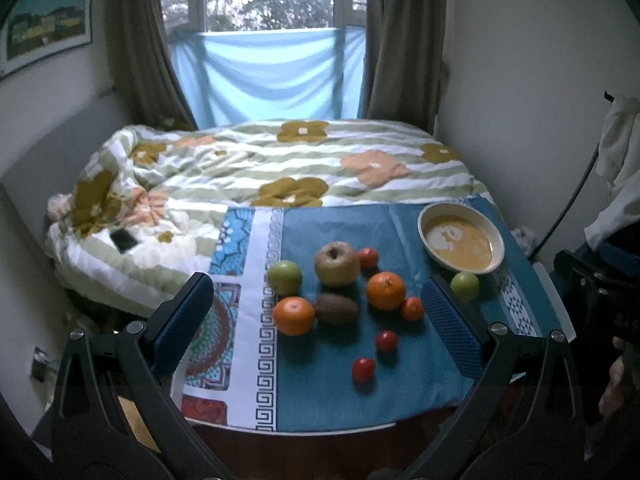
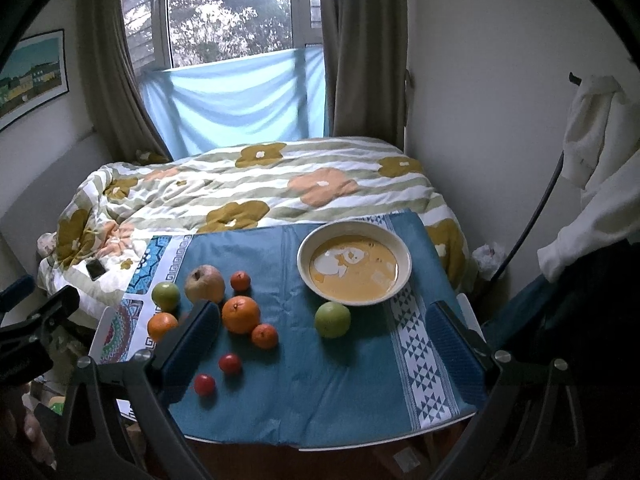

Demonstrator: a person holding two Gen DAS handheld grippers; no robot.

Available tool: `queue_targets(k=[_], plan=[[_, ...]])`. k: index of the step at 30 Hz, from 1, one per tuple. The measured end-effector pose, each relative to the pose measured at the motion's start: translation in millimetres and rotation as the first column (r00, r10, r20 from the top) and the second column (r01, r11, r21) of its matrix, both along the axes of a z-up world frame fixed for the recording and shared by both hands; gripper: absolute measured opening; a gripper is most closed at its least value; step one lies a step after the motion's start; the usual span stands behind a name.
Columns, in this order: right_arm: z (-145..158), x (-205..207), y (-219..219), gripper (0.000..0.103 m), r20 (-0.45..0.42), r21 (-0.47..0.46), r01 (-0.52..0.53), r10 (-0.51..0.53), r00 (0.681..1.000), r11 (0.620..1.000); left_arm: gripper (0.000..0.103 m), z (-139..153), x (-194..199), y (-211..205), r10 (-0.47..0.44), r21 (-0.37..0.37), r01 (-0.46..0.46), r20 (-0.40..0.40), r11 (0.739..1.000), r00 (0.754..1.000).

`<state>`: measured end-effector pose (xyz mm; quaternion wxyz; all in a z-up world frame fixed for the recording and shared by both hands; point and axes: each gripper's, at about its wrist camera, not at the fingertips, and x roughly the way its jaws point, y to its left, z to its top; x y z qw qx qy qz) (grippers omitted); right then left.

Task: Organize fruits
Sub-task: 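Grasp a red cherry tomato with the left tool while the right tool grasps a tangerine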

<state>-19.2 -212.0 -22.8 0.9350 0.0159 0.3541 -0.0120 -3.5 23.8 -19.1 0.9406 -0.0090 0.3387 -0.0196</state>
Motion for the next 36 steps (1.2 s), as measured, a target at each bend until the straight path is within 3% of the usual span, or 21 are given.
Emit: queue_targets(k=[7, 12, 17, 24, 28, 36], plan=[[-20, 17, -10, 0.103, -0.016, -0.027, -0.052, 0.052, 0.999, 0.998, 0.103, -28, 9, 4, 0.009, -0.018, -0.01, -0.053, 1.0, 0.999], [-43, 38, -18, 0.103, -0.03, -0.026, -0.164, 0.163, 0.986, 0.986, 0.103, -55, 8, -5, 0.07, -0.001, -0.07, -0.104, 0.998, 0.992], [-72, 61, -21, 0.103, -0.06, -0.03, -0.306, 0.304, 0.951, 0.952, 0.103, -87, 5, -22, 0.154, 0.019, -0.152, -0.153, 0.988, 0.976], [-114, 83, -22, 0.103, -0.103, -0.035, -0.473, 0.467, 0.878, 0.88, 0.103, -135, 4, -43, 0.246, 0.013, -0.249, -0.209, 0.968, 0.946], [-136, 91, -15, 0.103, -0.124, -0.049, -0.567, 0.558, 0.821, 0.823, 0.103, -157, 7, -57, 0.257, 0.035, -0.255, -0.229, 0.966, 0.939], [-163, 101, 11, 0.102, -0.135, -0.116, -0.747, 0.735, 0.665, 0.654, 0.103, -192, 21, -71, 0.213, 0.09, -0.196, -0.274, 0.977, 0.938]])
